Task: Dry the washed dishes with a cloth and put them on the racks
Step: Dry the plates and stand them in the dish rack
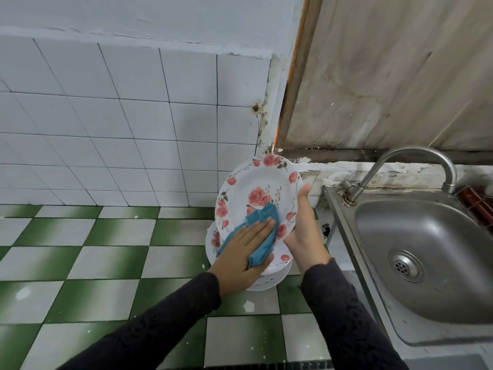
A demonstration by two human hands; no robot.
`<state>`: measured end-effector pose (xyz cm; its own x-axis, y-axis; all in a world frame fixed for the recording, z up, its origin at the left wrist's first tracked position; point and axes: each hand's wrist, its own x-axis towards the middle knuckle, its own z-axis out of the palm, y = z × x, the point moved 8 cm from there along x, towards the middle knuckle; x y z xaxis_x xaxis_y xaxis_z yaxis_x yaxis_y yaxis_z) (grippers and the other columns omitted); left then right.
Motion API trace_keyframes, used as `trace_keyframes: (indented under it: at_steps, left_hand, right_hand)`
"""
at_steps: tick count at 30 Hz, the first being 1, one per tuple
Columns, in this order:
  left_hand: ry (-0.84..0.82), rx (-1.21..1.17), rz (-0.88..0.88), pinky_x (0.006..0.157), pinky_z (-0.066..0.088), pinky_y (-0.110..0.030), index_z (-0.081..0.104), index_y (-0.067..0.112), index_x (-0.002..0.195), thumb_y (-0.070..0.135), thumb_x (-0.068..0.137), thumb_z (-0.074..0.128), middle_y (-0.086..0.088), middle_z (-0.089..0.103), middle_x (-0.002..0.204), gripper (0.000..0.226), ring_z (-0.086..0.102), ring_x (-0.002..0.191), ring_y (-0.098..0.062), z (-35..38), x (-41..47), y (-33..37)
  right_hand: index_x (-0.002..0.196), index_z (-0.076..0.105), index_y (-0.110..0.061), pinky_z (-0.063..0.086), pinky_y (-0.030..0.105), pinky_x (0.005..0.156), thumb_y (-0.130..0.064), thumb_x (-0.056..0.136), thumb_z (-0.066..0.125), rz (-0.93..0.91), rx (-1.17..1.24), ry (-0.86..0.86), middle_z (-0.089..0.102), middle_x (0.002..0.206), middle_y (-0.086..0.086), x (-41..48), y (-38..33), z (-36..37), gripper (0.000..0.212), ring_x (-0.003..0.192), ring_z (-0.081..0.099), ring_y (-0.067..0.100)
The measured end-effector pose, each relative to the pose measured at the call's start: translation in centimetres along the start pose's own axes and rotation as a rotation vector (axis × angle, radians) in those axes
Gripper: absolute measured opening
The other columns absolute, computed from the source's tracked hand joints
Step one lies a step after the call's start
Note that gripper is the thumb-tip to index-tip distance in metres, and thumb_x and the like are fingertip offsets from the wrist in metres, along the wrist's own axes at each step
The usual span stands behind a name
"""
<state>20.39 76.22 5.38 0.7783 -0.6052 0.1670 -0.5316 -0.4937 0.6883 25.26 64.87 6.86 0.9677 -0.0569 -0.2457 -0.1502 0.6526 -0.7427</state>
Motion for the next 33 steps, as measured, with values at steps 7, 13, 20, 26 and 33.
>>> trace_keyframes:
  at_steps: [7, 13, 20, 26, 33]
  left_hand:
    - [0.026, 0.397, 0.209, 0.121, 0.021, -0.042, 0.013, 0.035, 0.155, 0.046, 0.096, 0.05, 0.009, 0.027, 0.159, 0.07, 0.024, 0.147, -0.011, -2.9, 0.0, -4.3]
    - [0.124, 0.45, 0.243, 0.118, 0.027, -0.045, 0.029, 0.028, 0.15, 0.047, 0.094, 0.05, 0.003, 0.042, 0.152, 0.063, 0.033, 0.142, -0.017, -3.9, -0.8, -5.1]
    - [0.35, 0.179, 0.247, 0.101, 0.045, -0.033, 0.051, 0.03, 0.127, 0.04, 0.084, 0.069, 0.004, 0.065, 0.122, 0.048, 0.058, 0.114, -0.014, -6.7, -1.5, -3.0]
    - [0.514, -0.652, -0.175, 0.086, 0.058, -0.029, 0.058, 0.027, 0.114, 0.01, 0.09, 0.067, 0.017, 0.066, 0.104, 0.03, 0.063, 0.097, -0.002, -8.8, -2.0, -4.0]
    - [0.572, -1.288, -0.489, 0.065, 0.06, -0.034, 0.061, 0.023, 0.113, 0.011, 0.095, 0.057, 0.003, 0.075, 0.097, 0.022, 0.072, 0.085, -0.015, -8.0, -3.1, -7.0]
  right_hand:
    - [0.126, 0.07, -0.018, 0.043, 0.058, 0.108, -0.079, 0.089, 0.033, 0.012, 0.183, 0.005, 0.062, 0.136, 0.02, -0.8, -1.0, 0.0, 0.08, 0.124, 0.06, 0.041]
    - [0.109, 0.08, -0.022, 0.045, 0.057, 0.107, -0.075, 0.092, 0.036, 0.027, 0.225, 0.034, 0.065, 0.132, 0.017, -1.8, -0.3, -0.2, 0.071, 0.12, 0.064, 0.038]
    - [0.125, 0.066, -0.02, 0.047, 0.064, 0.1, -0.054, 0.093, 0.061, 0.11, 0.117, 0.229, 0.063, 0.129, 0.023, -1.9, 0.0, -3.0, 0.047, 0.12, 0.057, 0.042]
    - [0.148, 0.044, -0.024, 0.048, 0.049, 0.099, -0.068, 0.082, 0.062, 0.085, -0.12, 0.258, 0.045, 0.148, 0.012, -2.7, 2.5, -4.5, 0.082, 0.128, 0.049, 0.028]
    - [0.138, 0.055, -0.033, 0.044, 0.056, 0.11, -0.063, 0.094, 0.052, 0.129, -0.093, 0.278, 0.062, 0.135, 0.004, -3.6, 5.0, -5.3, 0.053, 0.126, 0.058, 0.027]
